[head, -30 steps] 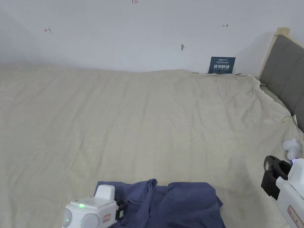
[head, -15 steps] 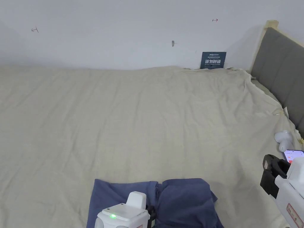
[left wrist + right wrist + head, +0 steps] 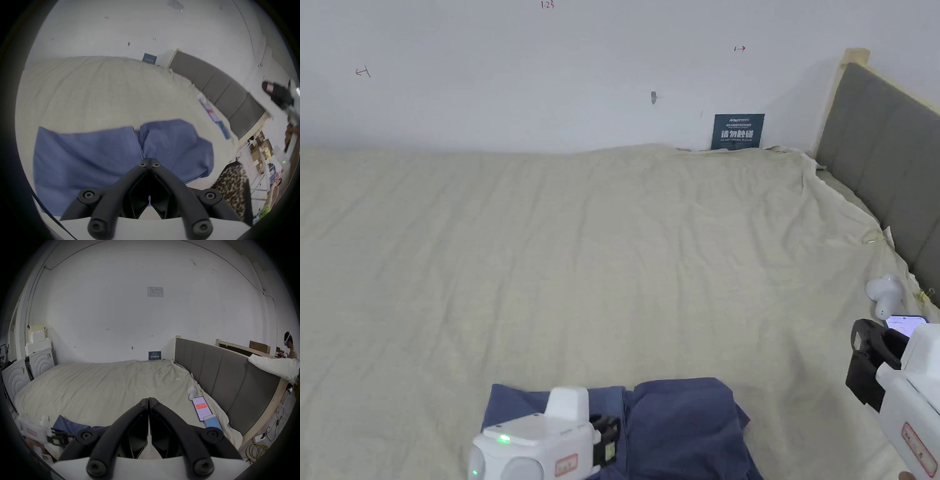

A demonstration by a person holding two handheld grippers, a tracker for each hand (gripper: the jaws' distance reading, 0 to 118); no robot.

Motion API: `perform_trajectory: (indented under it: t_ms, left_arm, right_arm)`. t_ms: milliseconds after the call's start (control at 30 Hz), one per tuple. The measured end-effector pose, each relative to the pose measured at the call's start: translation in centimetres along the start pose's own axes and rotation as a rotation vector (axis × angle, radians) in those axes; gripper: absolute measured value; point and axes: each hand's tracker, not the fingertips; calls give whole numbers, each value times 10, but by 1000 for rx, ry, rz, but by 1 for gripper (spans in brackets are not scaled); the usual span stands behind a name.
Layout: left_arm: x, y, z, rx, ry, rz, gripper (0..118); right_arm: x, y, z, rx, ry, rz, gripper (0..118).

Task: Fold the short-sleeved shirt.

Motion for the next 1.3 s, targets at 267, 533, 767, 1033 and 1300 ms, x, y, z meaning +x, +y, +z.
perform_trajectory:
  t_ms: [267, 533, 767, 1033, 1300]
  left_arm:
    - [-62, 59, 60, -56, 12, 78, 5]
    - [-136, 55, 61, -134, 129, 185, 94]
    - [-177, 30, 35, -219, 146, 336, 100]
    - [-175, 12, 7, -252, 96, 313, 47]
    - [-162, 9, 2, -253, 134, 280, 8]
  right_arm:
    - [-7, 6, -5, 14, 16, 10, 0]
    - [-18, 4, -13, 3, 43, 4, 0]
    - [-28, 2, -12, -14, 58, 8, 0]
    - [-26, 2, -9, -15, 40, -4, 0]
    - [-21, 0, -6, -22, 22, -11, 0]
